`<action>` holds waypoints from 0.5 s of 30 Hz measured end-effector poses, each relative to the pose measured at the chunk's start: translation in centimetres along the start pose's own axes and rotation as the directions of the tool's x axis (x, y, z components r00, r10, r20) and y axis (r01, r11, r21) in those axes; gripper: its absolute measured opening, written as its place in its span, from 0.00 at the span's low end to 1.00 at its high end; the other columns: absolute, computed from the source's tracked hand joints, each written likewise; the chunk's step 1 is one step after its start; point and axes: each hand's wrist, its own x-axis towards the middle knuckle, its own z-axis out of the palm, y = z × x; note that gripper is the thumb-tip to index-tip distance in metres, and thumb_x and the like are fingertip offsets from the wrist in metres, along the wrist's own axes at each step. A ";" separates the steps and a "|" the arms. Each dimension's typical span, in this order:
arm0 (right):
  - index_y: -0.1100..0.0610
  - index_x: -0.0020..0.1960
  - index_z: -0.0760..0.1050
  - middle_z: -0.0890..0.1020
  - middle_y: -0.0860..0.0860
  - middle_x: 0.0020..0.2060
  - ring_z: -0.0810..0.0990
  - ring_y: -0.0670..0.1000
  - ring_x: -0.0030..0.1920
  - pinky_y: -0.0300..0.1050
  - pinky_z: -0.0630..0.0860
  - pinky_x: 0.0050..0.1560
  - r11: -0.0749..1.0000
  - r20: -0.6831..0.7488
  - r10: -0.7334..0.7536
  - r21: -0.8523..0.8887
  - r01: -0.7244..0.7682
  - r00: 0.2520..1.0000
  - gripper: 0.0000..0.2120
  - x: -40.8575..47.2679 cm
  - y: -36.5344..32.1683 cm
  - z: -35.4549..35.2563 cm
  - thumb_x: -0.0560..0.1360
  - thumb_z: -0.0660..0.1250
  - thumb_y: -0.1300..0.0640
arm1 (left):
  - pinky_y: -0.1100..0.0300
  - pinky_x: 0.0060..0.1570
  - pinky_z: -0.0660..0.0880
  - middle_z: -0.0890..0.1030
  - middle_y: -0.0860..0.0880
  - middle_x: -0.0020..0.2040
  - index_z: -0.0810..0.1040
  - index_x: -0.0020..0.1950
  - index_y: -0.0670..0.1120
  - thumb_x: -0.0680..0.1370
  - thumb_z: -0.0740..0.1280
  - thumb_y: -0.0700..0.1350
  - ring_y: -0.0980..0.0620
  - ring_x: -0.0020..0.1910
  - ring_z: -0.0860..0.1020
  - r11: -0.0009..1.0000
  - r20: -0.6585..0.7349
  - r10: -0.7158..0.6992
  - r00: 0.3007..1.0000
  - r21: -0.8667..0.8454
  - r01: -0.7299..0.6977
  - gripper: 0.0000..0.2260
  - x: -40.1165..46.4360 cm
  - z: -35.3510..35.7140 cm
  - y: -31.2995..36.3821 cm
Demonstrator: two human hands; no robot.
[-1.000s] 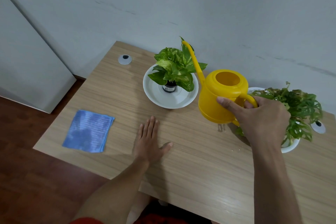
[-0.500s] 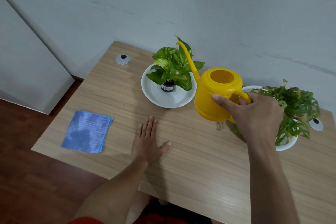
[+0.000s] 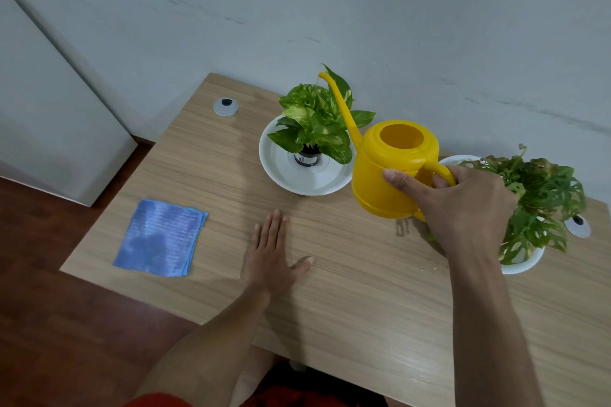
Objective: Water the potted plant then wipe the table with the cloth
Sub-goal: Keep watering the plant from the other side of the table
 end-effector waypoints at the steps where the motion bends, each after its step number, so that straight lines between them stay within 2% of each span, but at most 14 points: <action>1: 0.50 0.26 0.67 0.70 0.39 0.23 0.68 0.38 0.26 0.37 0.58 0.29 1.000 0.006 0.004 -0.004 -0.004 1.000 0.28 0.0 0.0 0.0 0.56 0.69 0.25 | 0.48 0.80 0.42 0.41 0.47 0.83 0.43 0.83 0.45 0.74 0.50 0.77 0.51 0.82 0.38 1.000 0.003 0.001 1.000 0.002 -0.001 0.49 0.0 0.0 0.0; 4: 0.50 0.26 0.68 0.72 0.39 0.24 0.70 0.39 0.27 0.37 0.60 0.29 1.000 0.026 0.019 0.019 -0.020 0.999 0.28 -0.2 0.0 0.2 0.55 0.69 0.26 | 0.49 0.80 0.40 0.40 0.47 0.83 0.42 0.83 0.45 0.74 0.51 0.76 0.51 0.81 0.38 1.000 -0.001 0.008 1.000 -0.020 -0.008 0.49 -0.1 0.0 0.1; 10: 0.50 0.24 0.63 0.69 0.40 0.21 0.67 0.41 0.24 0.40 0.57 0.28 0.999 0.015 -0.001 0.045 0.001 1.000 0.29 -1.0 -0.1 0.2 0.57 0.75 0.30 | 0.47 0.80 0.41 0.42 0.46 0.83 0.44 0.83 0.44 0.74 0.55 0.75 0.50 0.82 0.39 0.998 -0.010 0.019 1.000 -0.056 -0.019 0.49 -0.1 -0.1 0.2; 15: 0.50 0.25 0.64 0.71 0.41 0.22 0.68 0.41 0.25 0.39 0.58 0.28 0.999 0.032 0.000 0.042 -0.001 0.999 0.28 -1.5 0.0 0.2 0.57 0.74 0.30 | 0.47 0.80 0.42 0.43 0.46 0.83 0.45 0.83 0.44 0.74 0.56 0.74 0.49 0.82 0.40 0.997 -0.025 0.021 0.999 -0.072 -0.023 0.49 -0.2 -0.1 0.2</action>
